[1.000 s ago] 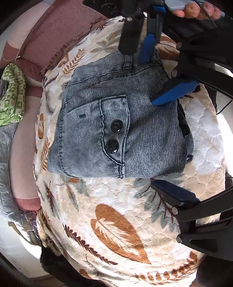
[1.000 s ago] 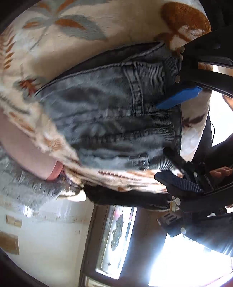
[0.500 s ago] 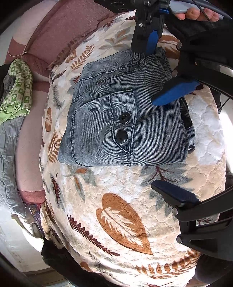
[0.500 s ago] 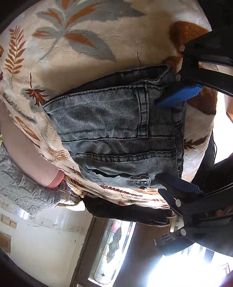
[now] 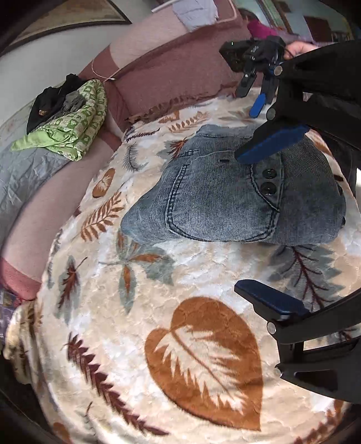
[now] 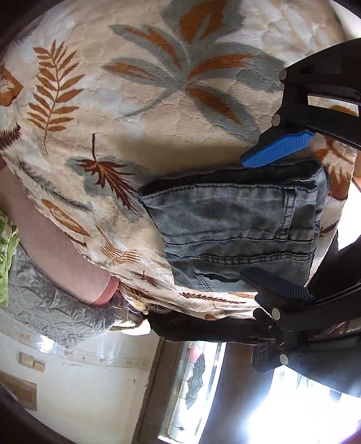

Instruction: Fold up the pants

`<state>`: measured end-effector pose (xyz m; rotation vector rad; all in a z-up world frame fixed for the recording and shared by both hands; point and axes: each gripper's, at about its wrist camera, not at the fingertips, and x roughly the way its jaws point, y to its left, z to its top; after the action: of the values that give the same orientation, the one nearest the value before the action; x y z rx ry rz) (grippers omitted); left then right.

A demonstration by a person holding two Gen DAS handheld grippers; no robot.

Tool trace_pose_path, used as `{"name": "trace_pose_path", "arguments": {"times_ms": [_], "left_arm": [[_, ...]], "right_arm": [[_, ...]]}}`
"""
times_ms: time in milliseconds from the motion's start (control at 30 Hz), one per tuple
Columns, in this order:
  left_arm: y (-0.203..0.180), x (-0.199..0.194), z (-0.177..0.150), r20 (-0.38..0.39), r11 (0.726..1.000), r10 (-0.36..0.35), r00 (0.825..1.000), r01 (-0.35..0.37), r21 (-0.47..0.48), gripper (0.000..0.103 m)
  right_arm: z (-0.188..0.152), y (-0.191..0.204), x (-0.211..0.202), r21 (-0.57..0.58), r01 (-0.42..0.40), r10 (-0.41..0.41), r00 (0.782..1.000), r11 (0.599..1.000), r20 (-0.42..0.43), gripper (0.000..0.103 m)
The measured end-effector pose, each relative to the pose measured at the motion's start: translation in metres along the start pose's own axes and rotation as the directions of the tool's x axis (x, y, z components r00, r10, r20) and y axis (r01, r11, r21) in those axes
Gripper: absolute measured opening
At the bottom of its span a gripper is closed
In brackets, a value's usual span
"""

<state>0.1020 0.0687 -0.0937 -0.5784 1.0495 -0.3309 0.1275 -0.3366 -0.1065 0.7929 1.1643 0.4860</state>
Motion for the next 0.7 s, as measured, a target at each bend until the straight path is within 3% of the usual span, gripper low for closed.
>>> {"name": "trace_pose_path", "arguments": {"times_ms": [100, 200, 233, 367, 433, 533, 567, 600, 633, 667, 700], "left_arm": [[0.007, 0.02, 0.011, -0.05, 0.997, -0.066, 0.997, 0.063, -0.047, 0.086], [0.01, 0.037, 0.015, -0.089, 0.979, -0.174, 0.981, 0.162, -0.126, 0.086], [0.008, 0.041, 0.015, -0.094, 0.976, -0.189, 0.978, 0.176, -0.126, 0.086], [-0.003, 0.056, 0.01, -0.123, 0.986, -0.146, 0.982, 0.135, -0.097, 0.086], [-0.011, 0.059, 0.008, -0.115, 0.99, -0.129, 0.985, 0.122, -0.067, 0.086], [-0.018, 0.064, 0.005, -0.116, 0.995, -0.101, 0.988, 0.1, -0.022, 0.085], [-0.02, 0.065, 0.004, -0.113, 0.995, -0.097, 0.989, 0.097, -0.008, 0.085], [-0.021, 0.065, 0.003, -0.111, 0.996, -0.09, 0.99, 0.091, 0.001, 0.085], [-0.021, 0.065, 0.003, -0.109, 0.997, -0.073, 0.991, 0.075, 0.015, 0.071], [-0.021, 0.065, 0.002, -0.114, 0.998, -0.041, 0.993, 0.045, 0.034, 0.05], [-0.021, 0.066, 0.002, -0.119, 0.998, -0.02, 0.993, 0.027, 0.051, 0.046]], "right_arm": [[0.016, -0.011, 0.012, 0.026, -0.041, 0.043, 0.997, 0.999, -0.064, 0.078], [0.024, -0.015, 0.032, 0.012, 0.051, -0.049, 0.993, 0.999, -0.106, 0.078], [0.025, -0.02, 0.038, 0.029, 0.044, -0.04, 0.991, 0.999, -0.125, 0.078], [0.024, -0.016, 0.048, 0.009, -0.011, 0.012, 0.988, 1.0, -0.154, 0.079], [0.019, -0.007, 0.06, -0.039, -0.009, 0.001, 0.979, 0.999, -0.205, 0.079], [0.017, -0.004, 0.071, -0.052, 0.03, -0.04, 0.979, 0.998, -0.198, 0.077], [0.018, -0.003, 0.073, -0.043, 0.034, -0.042, 0.981, 0.998, -0.19, 0.07], [0.018, -0.004, 0.073, -0.042, 0.054, -0.061, 0.981, 0.998, -0.186, 0.05], [0.018, -0.004, 0.074, -0.05, 0.078, -0.086, 0.979, 0.996, -0.186, 0.041], [0.017, -0.004, 0.073, -0.065, 0.096, -0.107, 0.977, 0.993, -0.182, 0.031], [0.015, -0.001, 0.071, -0.092, 0.109, -0.124, 0.977, 0.99, -0.175, 0.026]]}}
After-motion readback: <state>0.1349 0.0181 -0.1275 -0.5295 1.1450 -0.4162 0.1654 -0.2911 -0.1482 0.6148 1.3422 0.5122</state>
